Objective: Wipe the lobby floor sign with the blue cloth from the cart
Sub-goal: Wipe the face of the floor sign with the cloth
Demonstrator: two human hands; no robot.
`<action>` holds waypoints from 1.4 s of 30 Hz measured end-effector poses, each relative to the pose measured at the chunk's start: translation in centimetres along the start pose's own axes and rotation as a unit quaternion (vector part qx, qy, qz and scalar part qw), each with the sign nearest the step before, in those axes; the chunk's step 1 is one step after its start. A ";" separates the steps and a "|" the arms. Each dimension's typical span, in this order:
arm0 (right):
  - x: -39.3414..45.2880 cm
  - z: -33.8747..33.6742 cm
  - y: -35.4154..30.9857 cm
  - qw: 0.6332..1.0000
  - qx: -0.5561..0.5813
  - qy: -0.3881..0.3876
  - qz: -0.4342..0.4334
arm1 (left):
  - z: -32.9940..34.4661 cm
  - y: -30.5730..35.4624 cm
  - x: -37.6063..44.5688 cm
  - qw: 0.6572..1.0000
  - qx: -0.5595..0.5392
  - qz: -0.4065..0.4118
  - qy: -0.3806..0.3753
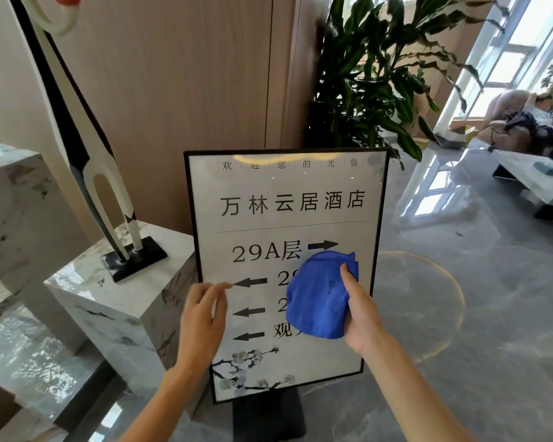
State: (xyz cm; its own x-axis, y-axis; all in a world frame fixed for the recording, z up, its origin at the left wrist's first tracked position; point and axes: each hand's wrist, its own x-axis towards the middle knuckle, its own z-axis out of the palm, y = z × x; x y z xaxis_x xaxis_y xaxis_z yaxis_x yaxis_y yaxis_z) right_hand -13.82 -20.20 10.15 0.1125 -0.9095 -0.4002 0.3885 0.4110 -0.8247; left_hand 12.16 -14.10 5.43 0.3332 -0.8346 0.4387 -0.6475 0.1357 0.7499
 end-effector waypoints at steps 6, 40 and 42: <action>-3.1 0.9 -0.2 0.997 0.013 -0.070 -0.001 | 0.8 6.0 -0.1 0.892 -0.336 -0.175 -0.249; -7.0 2.7 -8.0 0.871 -0.429 -0.174 -0.167 | -4.7 10.9 3.6 0.926 -0.261 -0.101 -0.252; -7.1 2.8 -8.1 0.851 -0.456 -0.176 -0.192 | -4.6 11.0 3.9 0.937 -0.234 -0.095 -0.242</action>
State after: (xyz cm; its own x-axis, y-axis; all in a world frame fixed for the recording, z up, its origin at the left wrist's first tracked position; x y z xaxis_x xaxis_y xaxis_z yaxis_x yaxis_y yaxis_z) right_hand -15.20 -17.27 20.75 0.4669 -0.8841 -0.0189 -0.3940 -0.1889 -0.8995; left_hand 9.54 -13.40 17.66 -0.0108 -0.9965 0.0831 -0.1996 0.0836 0.9763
